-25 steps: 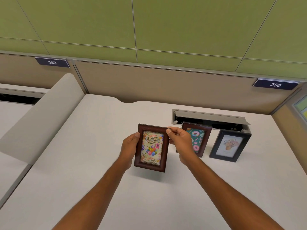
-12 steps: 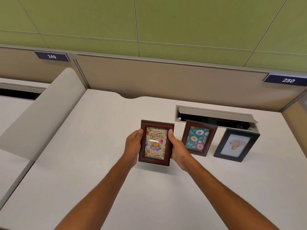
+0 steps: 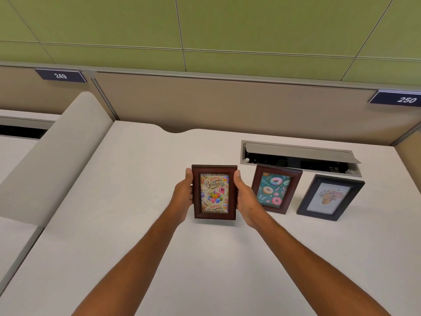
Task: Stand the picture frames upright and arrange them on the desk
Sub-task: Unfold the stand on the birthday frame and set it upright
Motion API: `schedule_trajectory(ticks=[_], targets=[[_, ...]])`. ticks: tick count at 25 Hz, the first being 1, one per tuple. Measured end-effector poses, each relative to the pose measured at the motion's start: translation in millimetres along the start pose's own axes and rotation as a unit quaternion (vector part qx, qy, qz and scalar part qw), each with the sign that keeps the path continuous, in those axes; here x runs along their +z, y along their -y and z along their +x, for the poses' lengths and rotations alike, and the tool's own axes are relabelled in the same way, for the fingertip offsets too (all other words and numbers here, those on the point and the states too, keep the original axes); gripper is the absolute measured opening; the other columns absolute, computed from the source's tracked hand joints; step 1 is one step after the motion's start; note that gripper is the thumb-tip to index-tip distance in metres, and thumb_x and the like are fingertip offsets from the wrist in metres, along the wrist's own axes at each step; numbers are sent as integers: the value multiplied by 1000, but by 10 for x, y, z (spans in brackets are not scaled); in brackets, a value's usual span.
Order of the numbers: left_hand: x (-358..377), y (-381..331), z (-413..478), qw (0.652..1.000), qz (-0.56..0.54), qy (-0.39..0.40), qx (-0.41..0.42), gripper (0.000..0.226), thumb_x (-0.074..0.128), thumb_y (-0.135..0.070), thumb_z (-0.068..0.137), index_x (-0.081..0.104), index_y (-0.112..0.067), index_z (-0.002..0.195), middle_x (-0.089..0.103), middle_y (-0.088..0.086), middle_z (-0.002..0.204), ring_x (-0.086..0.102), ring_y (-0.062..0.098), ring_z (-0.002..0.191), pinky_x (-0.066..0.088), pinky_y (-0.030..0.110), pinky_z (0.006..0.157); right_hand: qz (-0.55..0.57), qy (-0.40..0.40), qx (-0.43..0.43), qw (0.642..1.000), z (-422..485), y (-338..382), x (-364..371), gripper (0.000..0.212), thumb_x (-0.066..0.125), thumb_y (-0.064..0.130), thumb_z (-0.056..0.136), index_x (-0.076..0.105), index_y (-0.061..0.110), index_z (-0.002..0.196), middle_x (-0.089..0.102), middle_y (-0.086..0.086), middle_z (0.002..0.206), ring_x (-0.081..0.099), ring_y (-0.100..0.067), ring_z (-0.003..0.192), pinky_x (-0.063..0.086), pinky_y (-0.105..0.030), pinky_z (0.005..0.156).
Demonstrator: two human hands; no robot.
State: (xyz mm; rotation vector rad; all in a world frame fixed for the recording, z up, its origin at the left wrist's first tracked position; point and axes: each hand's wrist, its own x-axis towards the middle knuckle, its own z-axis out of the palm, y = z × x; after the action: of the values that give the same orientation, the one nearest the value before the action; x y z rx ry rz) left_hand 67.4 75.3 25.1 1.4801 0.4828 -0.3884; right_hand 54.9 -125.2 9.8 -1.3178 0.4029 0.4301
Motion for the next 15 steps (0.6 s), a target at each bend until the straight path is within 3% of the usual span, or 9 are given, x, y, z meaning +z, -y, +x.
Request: schedule_trajectory(ticks=[4, 6, 11, 15], targets=[[10, -96, 201, 1000, 13, 24, -1, 64, 29, -79, 102, 66, -36, 132, 76, 3, 132, 73, 26, 122, 56, 47, 110, 10, -5, 6, 1000, 223, 17, -13, 55, 38, 88, 91, 82, 57, 97, 83, 11, 116, 80, -10, 107, 59, -39, 98], [49, -138, 296, 999, 20, 24, 9, 65, 30, -80, 100, 67, -37, 130, 75, 1, 134, 71, 24, 124, 53, 46, 113, 15, -10, 2, 1000, 328, 36, -16, 57, 36, 92, 88, 82, 58, 94, 84, 15, 111, 80, -5, 102, 58, -31, 88], [143, -210, 486, 999, 28, 6, 19, 57, 34, -80, 100, 75, -42, 109, 83, -12, 110, 76, 11, 109, 56, 34, 95, 39, -19, -6, 999, 551, 132, -15, 64, 34, 97, 76, 82, 58, 92, 84, 14, 108, 81, -7, 100, 60, -30, 83], [172, -230, 548, 999, 27, -3, 34, 60, 37, -81, 99, 78, -40, 112, 85, -13, 109, 80, 10, 104, 58, 29, 88, 49, -28, -9, 998, 686, 149, -29, 66, 35, 98, 72, 83, 57, 93, 84, 11, 110, 81, -10, 104, 59, -38, 95]])
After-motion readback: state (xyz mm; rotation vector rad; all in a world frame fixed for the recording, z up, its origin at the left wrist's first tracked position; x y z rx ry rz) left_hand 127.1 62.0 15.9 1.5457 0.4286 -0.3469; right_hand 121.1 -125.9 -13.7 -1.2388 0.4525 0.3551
